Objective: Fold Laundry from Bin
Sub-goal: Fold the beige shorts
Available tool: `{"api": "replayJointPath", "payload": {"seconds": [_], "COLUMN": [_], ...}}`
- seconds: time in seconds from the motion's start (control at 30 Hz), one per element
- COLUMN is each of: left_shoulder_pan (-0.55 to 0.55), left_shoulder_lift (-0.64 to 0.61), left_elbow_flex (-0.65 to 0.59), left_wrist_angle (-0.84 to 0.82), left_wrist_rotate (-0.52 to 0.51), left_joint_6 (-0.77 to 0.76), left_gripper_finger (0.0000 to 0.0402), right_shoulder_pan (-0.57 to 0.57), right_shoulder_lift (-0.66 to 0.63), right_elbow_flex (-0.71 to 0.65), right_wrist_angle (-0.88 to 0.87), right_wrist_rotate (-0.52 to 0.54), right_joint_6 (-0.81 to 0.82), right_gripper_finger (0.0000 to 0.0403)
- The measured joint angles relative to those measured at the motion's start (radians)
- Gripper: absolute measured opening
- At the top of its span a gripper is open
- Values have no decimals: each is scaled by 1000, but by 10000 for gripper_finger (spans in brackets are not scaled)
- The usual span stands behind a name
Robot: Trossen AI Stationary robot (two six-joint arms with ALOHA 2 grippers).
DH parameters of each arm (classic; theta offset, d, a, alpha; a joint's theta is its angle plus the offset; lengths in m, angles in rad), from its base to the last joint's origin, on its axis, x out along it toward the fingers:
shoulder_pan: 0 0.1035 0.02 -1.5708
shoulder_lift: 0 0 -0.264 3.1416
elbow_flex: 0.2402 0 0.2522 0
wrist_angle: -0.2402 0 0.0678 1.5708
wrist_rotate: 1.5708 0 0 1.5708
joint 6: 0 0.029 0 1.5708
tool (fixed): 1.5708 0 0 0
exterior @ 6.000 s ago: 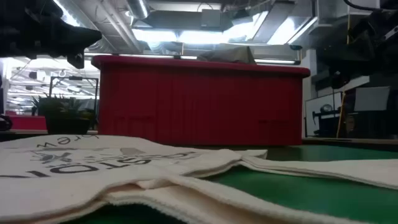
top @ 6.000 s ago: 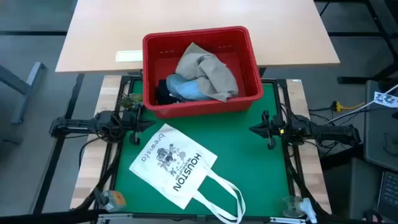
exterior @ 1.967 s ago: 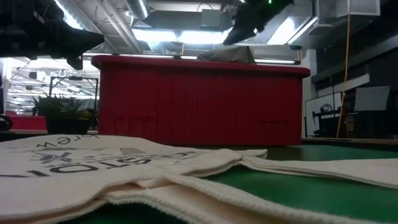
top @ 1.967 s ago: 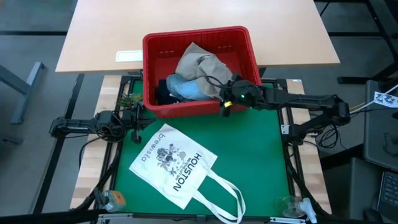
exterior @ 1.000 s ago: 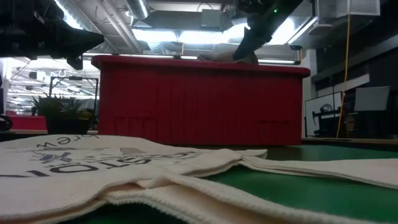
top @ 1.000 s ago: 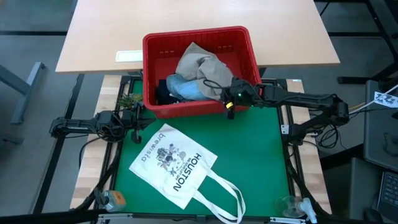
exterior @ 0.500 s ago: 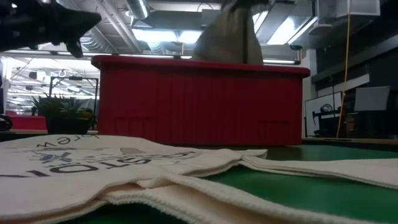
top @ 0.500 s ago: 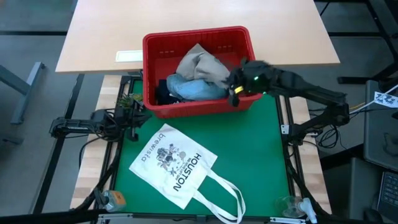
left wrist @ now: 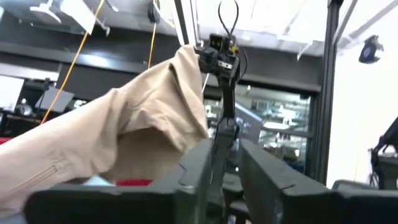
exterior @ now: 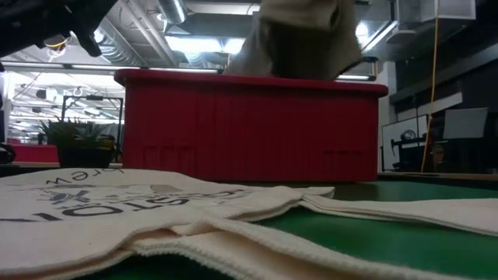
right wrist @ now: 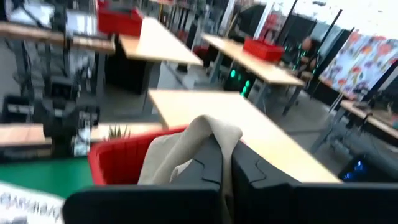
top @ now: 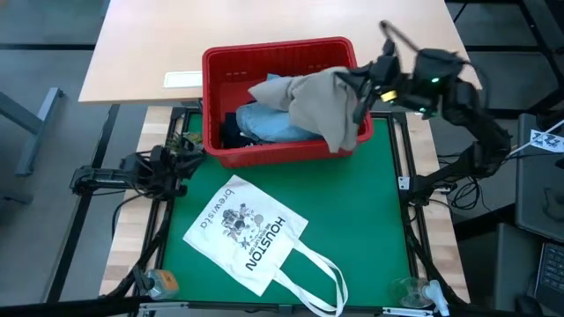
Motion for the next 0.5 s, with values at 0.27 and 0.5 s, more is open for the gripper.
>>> {"api": "replayJointPath", "payload": {"seconds": [0.27,0.5], "left_shoulder_pan": [0,0], "left_shoulder_lift": [13,171], "left_elbow_flex": [32,168], "left_wrist_angle": [66,68], "left_wrist_rotate": [-20,-62], "left_joint_6": [34,137], "left_gripper_finger": [148,153], "right_shoulder_pan": [0,0], "right_shoulder_lift": [0,0], "right_elbow_flex": [122,141], "right_wrist_angle": [1,4], "right_wrist_rotate": [-78,-78], "right_joint_6": [0,15], "right_gripper_finger": [1,1]}}
